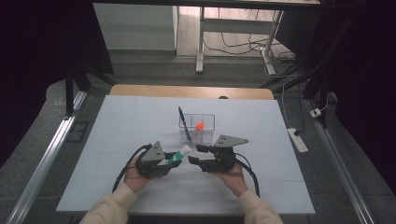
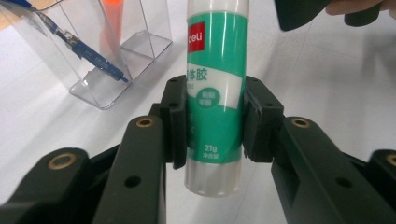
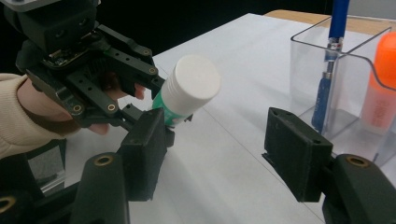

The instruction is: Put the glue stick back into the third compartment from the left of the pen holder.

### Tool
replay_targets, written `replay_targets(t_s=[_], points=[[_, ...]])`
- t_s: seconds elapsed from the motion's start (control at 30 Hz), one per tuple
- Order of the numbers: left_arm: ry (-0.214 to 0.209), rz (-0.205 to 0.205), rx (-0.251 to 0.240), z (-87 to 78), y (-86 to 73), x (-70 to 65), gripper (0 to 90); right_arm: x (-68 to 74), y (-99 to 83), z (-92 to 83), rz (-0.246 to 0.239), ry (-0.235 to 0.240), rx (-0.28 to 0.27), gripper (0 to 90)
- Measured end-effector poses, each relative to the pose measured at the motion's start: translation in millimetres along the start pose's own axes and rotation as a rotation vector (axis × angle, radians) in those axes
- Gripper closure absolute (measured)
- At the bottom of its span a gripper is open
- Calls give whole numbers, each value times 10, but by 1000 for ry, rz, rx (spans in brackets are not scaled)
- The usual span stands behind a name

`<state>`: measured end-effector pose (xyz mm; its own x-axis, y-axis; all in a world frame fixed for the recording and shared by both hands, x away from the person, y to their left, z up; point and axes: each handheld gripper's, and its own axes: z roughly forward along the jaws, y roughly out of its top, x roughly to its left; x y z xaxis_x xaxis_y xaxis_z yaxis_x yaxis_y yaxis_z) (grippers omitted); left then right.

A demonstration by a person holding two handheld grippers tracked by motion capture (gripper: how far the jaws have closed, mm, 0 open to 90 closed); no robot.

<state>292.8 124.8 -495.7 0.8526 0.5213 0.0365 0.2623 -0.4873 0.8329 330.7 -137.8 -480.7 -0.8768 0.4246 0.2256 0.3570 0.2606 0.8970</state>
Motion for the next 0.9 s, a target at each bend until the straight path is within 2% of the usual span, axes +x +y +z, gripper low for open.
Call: replay_targets(t_s=[0.2,0.4,0.6,0.7,0.83,0.9], points=[[-3,12,7,28,8,-31,648,16,-15,58,9,9,-8,393],[-3,27,23,81,16,-74,647,41,-22,108,29,37,-24,433],[-2,52,45,128,19,-114,645,57,-27,122,47,69,-40,579],[0,59,53,153,22,-139,642,50,-15,109,69,105,-56,631],[0,41,37,146,18,-130,625,72,-8,100,58,108,-61,642],[-1,19,25,132,18,-111,563,81,-2,91,50,103,-71,646]])
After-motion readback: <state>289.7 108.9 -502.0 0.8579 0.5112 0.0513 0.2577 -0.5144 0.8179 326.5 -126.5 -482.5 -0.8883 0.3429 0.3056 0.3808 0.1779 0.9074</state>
